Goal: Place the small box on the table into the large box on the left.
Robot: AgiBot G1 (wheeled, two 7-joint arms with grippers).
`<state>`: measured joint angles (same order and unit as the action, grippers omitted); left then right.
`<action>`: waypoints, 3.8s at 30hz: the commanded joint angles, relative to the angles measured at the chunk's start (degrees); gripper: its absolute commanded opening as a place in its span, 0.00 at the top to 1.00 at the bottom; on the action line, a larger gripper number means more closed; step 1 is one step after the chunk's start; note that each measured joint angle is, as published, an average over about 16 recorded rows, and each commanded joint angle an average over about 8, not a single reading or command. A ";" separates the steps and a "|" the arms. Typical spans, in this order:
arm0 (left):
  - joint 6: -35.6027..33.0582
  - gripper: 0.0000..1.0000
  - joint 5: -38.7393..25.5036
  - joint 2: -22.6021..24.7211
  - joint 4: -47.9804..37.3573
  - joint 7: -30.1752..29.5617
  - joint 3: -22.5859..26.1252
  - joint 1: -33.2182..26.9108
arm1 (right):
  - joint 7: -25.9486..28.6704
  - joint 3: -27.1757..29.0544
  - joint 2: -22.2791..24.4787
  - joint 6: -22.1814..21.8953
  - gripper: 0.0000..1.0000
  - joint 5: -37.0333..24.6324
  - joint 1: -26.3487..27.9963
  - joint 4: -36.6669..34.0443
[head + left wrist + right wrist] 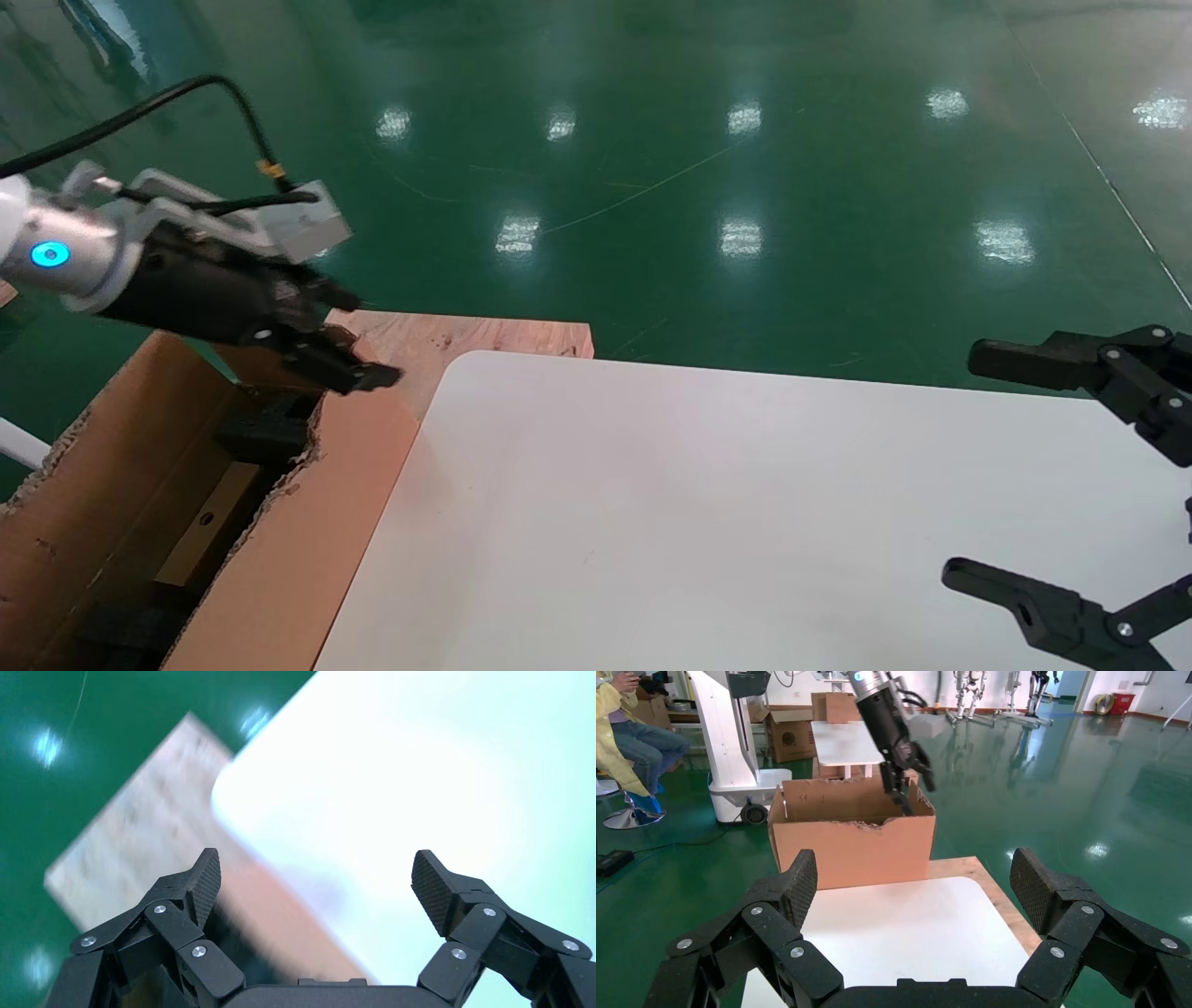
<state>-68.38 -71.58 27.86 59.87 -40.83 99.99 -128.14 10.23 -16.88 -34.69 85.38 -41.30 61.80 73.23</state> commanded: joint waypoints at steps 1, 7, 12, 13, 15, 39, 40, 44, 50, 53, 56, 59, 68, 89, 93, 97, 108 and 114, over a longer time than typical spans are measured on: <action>0.86 0.00 1.90 1.48 1.51 1.41 -0.76 0.57 | 0.00 -0.01 0.00 0.00 0.00 0.01 0.00 0.00; 2.27 0.00 4.19 4.55 3.10 2.52 -1.80 1.31 | -0.01 0.00 0.01 -0.01 0.00 0.00 -0.01 -0.01; 2.26 0.00 4.30 4.65 3.07 2.67 -2.24 1.61 | -0.01 -0.01 0.01 -0.02 0.00 0.01 -0.01 -0.02; 2.17 0.00 4.33 4.60 3.04 2.76 -2.53 1.87 | -0.01 -0.01 0.01 -0.02 0.00 0.01 -0.01 -0.02; 1.88 0.00 4.56 4.54 3.08 3.11 -3.60 2.76 | -0.02 -0.02 0.01 -0.02 0.00 0.01 0.00 -0.03; -5.61 0.00 14.48 5.62 7.31 13.69 -35.11 27.75 | -0.06 -0.09 0.03 -0.03 0.00 0.05 0.03 -0.06; -5.94 0.00 14.92 5.67 7.49 14.15 -36.49 28.85 | -0.06 -0.09 0.03 -0.03 0.00 0.05 0.03 -0.06; -7.25 0.00 16.63 5.84 8.21 15.99 -41.98 33.22 | -0.07 -0.10 0.04 -0.03 0.00 0.06 0.03 -0.06; -9.20 0.00 19.16 6.10 9.27 18.72 -50.10 39.66 | -0.07 -0.12 0.05 -0.04 0.00 0.07 0.03 -0.06; -10.17 0.00 20.42 6.22 9.80 20.08 -54.15 42.89 | -0.08 -0.13 0.05 -0.04 0.00 0.08 0.04 -0.06; -11.15 0.00 21.70 6.35 10.34 21.45 -58.26 46.15 | -0.08 -0.14 0.05 -0.05 0.00 0.09 0.04 -0.06; -12.15 0.00 23.00 6.48 10.88 22.85 -62.42 49.45 | -0.09 -0.15 0.06 -0.05 0.00 0.09 0.04 -0.06; -15.09 0.00 26.82 6.87 12.49 26.96 -74.68 59.19 | -0.10 -0.17 0.07 -0.06 0.00 0.11 0.05 -0.06; -17.67 0.00 30.32 7.24 13.90 30.35 -85.52 67.79 | -0.11 -0.20 0.08 -0.08 0.00 0.14 0.04 -0.07; -17.58 0.00 30.12 7.22 13.83 30.27 -85.01 67.40 | -0.11 -0.20 0.08 -0.08 0.00 0.14 0.04 -0.07; -17.51 0.00 29.99 7.21 13.79 30.21 -84.65 67.12 | -0.11 -0.20 0.08 -0.08 0.00 0.14 0.04 -0.07; -17.34 0.00 29.79 7.17 13.73 30.09 -84.12 66.70 | -0.11 -0.18 0.08 -0.08 0.00 0.14 0.04 -0.07; -17.30 0.00 29.74 7.15 13.70 30.06 -83.98 66.58 | -0.11 -0.18 0.08 -0.08 0.00 0.14 0.04 -0.07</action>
<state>-85.68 -41.84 35.02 73.57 -10.77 16.00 -61.55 10.12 -17.06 -34.61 85.30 -41.16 61.84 73.16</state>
